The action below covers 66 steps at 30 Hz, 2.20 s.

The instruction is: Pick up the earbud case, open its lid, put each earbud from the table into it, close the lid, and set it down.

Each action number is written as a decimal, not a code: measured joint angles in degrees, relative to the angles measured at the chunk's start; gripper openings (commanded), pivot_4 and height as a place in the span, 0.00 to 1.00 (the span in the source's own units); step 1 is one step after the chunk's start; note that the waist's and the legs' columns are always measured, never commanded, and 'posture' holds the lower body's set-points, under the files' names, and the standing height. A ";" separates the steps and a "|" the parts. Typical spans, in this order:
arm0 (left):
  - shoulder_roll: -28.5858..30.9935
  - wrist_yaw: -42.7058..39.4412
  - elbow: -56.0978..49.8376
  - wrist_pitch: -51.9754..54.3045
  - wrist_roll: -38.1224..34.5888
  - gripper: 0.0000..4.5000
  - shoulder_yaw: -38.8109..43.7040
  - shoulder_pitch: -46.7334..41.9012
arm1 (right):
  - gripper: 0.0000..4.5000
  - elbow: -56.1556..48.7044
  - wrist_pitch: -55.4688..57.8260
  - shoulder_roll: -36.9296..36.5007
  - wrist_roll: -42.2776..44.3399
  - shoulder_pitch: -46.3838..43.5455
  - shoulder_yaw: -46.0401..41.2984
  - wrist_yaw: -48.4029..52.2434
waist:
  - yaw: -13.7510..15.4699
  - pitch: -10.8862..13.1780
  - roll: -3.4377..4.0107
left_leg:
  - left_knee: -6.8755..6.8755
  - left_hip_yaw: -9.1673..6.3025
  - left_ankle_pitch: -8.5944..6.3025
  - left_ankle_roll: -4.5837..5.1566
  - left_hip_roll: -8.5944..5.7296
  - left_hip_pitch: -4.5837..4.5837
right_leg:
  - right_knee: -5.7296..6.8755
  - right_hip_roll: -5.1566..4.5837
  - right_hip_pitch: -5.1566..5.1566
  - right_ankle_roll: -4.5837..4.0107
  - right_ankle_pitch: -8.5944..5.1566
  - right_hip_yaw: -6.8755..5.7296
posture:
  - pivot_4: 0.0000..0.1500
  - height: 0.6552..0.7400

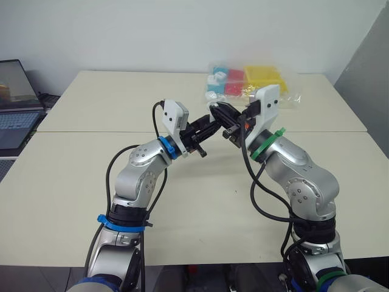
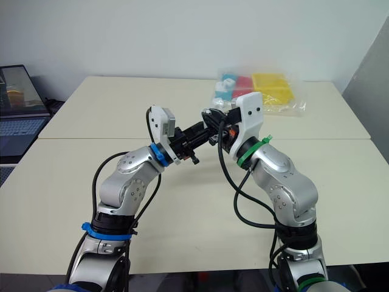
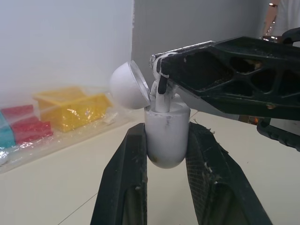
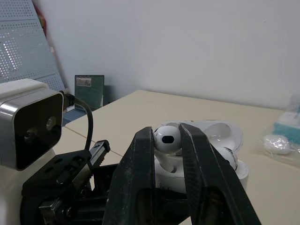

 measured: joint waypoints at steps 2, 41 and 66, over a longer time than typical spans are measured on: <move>0.00 -0.02 -0.14 0.00 -0.02 0.17 0.00 0.00 | 0.09 0.00 0.01 -0.03 0.02 0.00 -0.02 -0.01 | 0.00 0.00 0.00 | 0.00 0.00 0.00 0.00 0.00 0.00 | 0.00 0.00 0.00 0.00 0.00 0.00 | 1.00 1.00; 0.08 -0.07 -0.80 0.84 -0.63 0.17 0.01 -0.02 | 0.54 -0.48 -0.48 -0.09 0.39 0.26 0.76 0.07 | 0.00 0.00 0.00 | -0.03 -0.04 0.00 0.00 0.00 -0.04 | -0.09 0.00 0.00 0.00 0.00 -0.03 | 1.00 1.00; 0.26 -1.47 -1.61 0.99 -1.02 0.17 0.02 -0.07 | 0.54 -4.20 2.51 -8.33 8.75 -9.18 -6.27 4.57 | 0.05 0.01 0.02 | -0.04 -0.10 0.00 0.00 0.00 -0.08 | -0.18 -0.01 0.02 0.00 0.00 -0.08 | 1.00 1.00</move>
